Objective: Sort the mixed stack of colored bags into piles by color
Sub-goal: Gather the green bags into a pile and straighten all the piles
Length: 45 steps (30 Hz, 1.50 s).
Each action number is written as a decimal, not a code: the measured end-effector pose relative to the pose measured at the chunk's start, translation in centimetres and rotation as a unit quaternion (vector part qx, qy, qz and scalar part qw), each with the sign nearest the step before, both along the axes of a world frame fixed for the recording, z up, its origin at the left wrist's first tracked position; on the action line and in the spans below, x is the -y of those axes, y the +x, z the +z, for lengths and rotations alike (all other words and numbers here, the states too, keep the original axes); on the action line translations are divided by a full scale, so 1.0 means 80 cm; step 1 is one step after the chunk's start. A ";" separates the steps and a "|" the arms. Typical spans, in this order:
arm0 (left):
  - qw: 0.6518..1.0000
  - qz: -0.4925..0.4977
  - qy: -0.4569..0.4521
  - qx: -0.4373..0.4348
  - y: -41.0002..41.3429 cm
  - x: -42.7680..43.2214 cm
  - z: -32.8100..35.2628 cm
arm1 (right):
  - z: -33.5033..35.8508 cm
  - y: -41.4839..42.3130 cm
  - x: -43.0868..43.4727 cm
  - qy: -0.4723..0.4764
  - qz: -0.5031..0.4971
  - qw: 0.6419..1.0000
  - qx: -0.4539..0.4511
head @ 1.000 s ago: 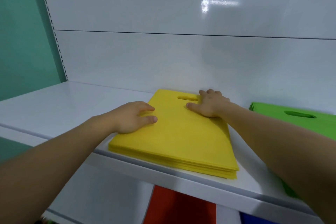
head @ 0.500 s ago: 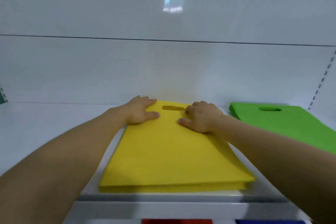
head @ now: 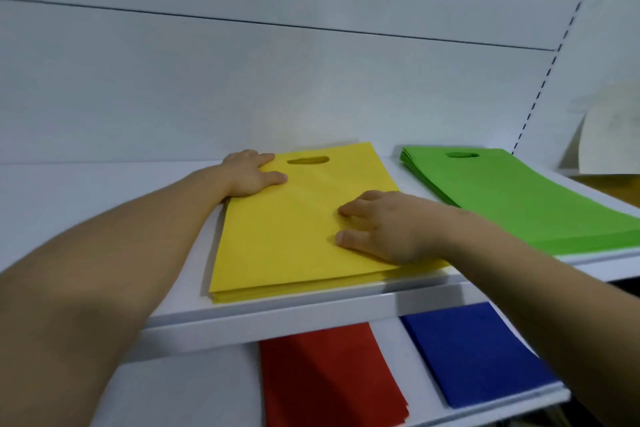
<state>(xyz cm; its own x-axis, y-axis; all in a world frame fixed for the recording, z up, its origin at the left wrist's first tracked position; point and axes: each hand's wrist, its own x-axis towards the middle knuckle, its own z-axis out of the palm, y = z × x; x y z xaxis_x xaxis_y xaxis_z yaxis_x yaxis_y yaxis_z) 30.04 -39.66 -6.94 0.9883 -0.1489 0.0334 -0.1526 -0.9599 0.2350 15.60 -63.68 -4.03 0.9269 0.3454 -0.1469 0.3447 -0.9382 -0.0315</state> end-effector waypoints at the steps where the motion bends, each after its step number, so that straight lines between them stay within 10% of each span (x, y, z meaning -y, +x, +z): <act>1: 1.000 0.000 0.004 -0.003 0.000 0.000 0.000 | -0.006 -0.008 0.004 0.010 -0.007 1.000 0.002; 11: 0.999 0.043 -0.021 0.010 0.006 0.013 0.008 | -0.045 -0.033 0.027 0.211 -0.055 0.965 0.149; 45: 0.982 0.044 -0.171 0.066 0.020 0.001 0.009 | -0.056 -0.034 0.081 0.160 0.065 0.982 0.081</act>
<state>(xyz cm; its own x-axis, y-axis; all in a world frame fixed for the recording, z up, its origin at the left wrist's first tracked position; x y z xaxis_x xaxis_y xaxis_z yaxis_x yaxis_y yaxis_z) 31.67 -39.74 -6.21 0.9806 -0.0211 0.1950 -0.1233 -0.8393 0.5294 12.88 -70.16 -8.54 0.8743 0.4662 0.1348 0.4853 -0.8371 -0.2526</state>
